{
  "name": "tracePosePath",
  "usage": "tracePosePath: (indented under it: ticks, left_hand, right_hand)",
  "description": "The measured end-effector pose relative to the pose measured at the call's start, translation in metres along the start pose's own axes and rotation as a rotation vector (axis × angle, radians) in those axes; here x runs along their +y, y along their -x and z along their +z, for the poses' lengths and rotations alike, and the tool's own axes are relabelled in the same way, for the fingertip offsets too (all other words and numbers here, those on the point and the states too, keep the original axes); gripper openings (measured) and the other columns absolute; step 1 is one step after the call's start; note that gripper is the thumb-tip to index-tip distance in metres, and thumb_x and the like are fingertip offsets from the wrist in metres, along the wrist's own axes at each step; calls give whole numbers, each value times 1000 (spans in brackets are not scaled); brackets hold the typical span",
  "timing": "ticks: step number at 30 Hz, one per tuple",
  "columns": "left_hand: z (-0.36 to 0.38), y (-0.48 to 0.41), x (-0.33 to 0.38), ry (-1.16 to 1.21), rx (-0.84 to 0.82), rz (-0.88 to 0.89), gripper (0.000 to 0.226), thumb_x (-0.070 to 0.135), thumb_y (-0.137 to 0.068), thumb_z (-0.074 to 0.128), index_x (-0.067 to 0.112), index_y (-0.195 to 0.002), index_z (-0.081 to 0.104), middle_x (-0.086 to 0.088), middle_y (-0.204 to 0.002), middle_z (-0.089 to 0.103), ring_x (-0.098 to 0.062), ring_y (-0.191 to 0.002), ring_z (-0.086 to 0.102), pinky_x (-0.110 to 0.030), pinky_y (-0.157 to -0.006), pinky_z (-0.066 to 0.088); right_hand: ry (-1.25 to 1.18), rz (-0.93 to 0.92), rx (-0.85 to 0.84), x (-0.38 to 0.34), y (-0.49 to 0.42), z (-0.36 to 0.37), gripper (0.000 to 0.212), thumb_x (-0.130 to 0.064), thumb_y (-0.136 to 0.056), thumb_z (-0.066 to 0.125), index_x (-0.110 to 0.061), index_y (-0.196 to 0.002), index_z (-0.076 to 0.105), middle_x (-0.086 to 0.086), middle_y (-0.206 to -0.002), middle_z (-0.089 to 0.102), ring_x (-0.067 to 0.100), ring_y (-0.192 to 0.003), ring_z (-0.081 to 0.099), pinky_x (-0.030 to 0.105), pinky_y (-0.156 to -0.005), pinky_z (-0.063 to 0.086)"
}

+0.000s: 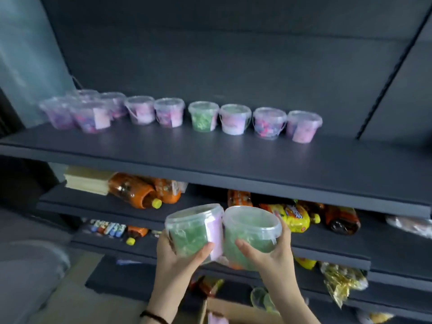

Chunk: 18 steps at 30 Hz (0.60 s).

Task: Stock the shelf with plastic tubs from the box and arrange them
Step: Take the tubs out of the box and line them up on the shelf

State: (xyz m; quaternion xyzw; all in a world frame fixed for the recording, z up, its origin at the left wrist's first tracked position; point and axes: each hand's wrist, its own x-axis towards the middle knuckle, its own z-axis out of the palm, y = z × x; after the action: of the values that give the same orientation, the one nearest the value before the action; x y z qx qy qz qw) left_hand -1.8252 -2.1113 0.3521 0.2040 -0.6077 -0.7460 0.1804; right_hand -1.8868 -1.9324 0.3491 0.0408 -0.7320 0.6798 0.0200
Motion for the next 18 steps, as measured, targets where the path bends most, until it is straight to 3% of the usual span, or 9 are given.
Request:
tracePosePath:
  ticks: [4, 8, 10, 12, 16, 18]
  left_hand:
    - [-36, -36, 67, 17, 31, 94, 95, 43, -46, 83, 32, -128, 36, 16, -115, 56, 16, -86, 59, -11, -65, 46]
    - [-86, -89, 120, 29, 53, 173, 105, 58, -49, 86, 27, -135, 34, 14, -119, 56, 8, -95, 58, -9, -65, 45]
    - [-115, -121, 140, 5, 60, 187, 100, 58, -50, 88, 28, -129, 35, 12, -117, 56, 6, -92, 60, -7, -60, 47]
    - [-142, -156, 155, -33, 50, 201, 100, 57, -47, 90, 33, -126, 36, 14, -115, 56, 3, -96, 60, -12, -65, 46]
    - [-178, -222, 174, -124, 28, 248, 94, 49, -46, 90, 37, -127, 43, 20, -111, 61, 12, -93, 61, -12, -70, 47]
    - [-188, -253, 173, -141, 13, 243, 88, 41, -52, 92, 35, -125, 45, 19, -111, 62, 7, -96, 62, -14, -74, 47]
  right_hand:
    - [-42, -82, -33, -57, -22, 64, 116, -54, -41, 91, -44, -136, 27, -25, -120, 48, 2, -112, 54, 30, -87, 54]
    - [-44, -116, -35, -95, -43, 140, 123, -50, -47, 92, -34, -146, 21, -10, -130, 49, 11, -116, 53, 29, -89, 51]
    - [-45, -121, -27, -108, -55, 179, 122, -51, -48, 90, -36, -146, 19, -11, -129, 48, 11, -118, 52, 35, -95, 50]
    - [-39, -122, -16, -116, -71, 218, 119, -45, -53, 90, -37, -147, 17, -13, -128, 46, 11, -118, 50, 36, -97, 48]
    - [4, -115, 68, -124, -103, 275, 115, -39, -56, 90, -33, -147, 19, -16, -123, 44, 8, -113, 47, 25, -88, 42]
    - [22, -110, 105, -121, -117, 295, 111, -37, -56, 91, -33, -144, 22, -15, -123, 47, 9, -112, 48, 24, -86, 41]
